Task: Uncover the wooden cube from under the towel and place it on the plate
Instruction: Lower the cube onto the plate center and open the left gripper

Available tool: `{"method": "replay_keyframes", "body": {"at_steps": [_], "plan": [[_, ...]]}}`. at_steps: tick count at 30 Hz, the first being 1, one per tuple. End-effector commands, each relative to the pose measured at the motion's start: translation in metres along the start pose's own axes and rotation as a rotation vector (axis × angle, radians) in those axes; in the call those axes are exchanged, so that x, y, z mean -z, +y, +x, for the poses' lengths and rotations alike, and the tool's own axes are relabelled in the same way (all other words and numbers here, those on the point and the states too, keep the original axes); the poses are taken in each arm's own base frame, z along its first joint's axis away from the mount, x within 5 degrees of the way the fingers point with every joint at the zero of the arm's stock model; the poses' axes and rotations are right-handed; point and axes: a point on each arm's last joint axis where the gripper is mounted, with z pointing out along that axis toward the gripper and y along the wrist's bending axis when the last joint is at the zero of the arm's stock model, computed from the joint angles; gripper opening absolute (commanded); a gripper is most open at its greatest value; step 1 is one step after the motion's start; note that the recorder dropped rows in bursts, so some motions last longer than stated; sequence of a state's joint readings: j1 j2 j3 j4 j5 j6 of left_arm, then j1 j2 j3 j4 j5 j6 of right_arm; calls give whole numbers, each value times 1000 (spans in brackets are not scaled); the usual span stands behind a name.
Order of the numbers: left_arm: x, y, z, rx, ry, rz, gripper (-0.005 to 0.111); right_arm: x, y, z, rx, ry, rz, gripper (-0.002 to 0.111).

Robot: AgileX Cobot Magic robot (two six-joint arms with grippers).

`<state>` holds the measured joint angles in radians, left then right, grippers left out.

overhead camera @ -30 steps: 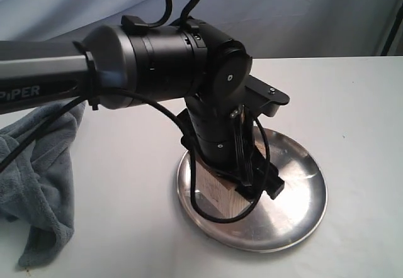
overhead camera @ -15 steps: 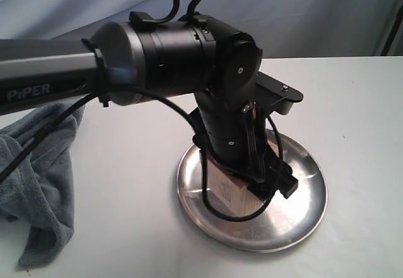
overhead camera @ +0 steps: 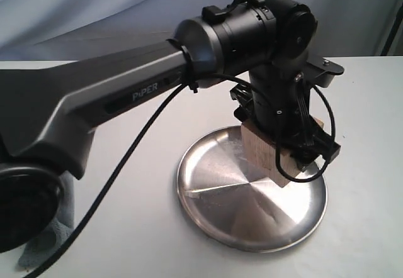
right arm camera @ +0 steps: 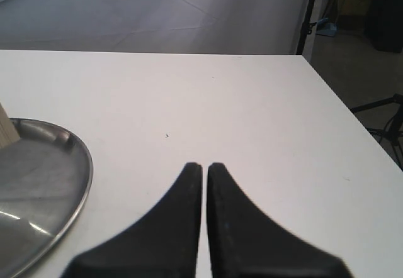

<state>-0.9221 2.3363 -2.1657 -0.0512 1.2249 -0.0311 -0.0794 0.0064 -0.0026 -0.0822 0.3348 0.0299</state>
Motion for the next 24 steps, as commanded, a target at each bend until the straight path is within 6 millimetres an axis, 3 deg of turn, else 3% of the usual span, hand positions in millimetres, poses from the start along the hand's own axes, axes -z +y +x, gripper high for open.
{"method": "replay_keyframes", "body": {"at_steps": [1, 17, 24], "plan": [[-4, -3, -9, 4, -35, -12, 9, 0, 0, 0, -3, -5, 0, 3], [-49, 4, -4, -7, 52, -66, 9, 0, 0, 0, -1, -5, 0, 3], [-60, 5, -1, -7, 73, -69, 9, 0, 0, 0, -3, -5, 0, 3]]}}
